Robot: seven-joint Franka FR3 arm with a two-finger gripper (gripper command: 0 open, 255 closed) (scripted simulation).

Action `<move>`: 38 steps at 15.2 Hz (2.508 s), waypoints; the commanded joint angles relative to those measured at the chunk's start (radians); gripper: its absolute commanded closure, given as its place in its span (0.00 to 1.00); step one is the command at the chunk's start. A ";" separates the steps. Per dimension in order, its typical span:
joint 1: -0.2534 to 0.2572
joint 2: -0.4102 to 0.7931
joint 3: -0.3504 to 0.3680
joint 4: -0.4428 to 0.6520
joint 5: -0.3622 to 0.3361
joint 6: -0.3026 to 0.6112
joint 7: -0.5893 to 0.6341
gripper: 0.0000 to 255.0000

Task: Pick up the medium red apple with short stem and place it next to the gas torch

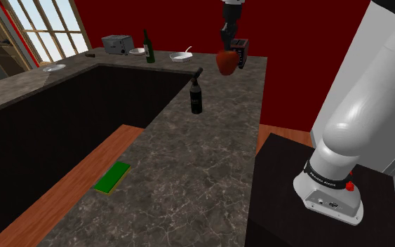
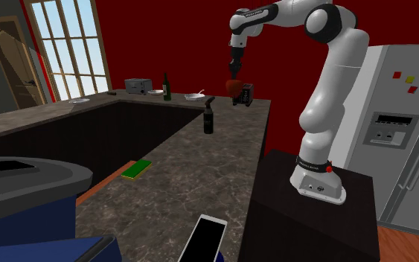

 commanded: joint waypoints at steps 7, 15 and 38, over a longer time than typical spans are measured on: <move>0.000 -0.008 0.000 -0.117 0.000 0.110 -0.004 1.00; 0.000 0.000 -0.001 -0.216 0.003 0.216 -0.010 1.00; 0.000 0.101 -0.003 -0.421 0.030 0.520 -0.040 1.00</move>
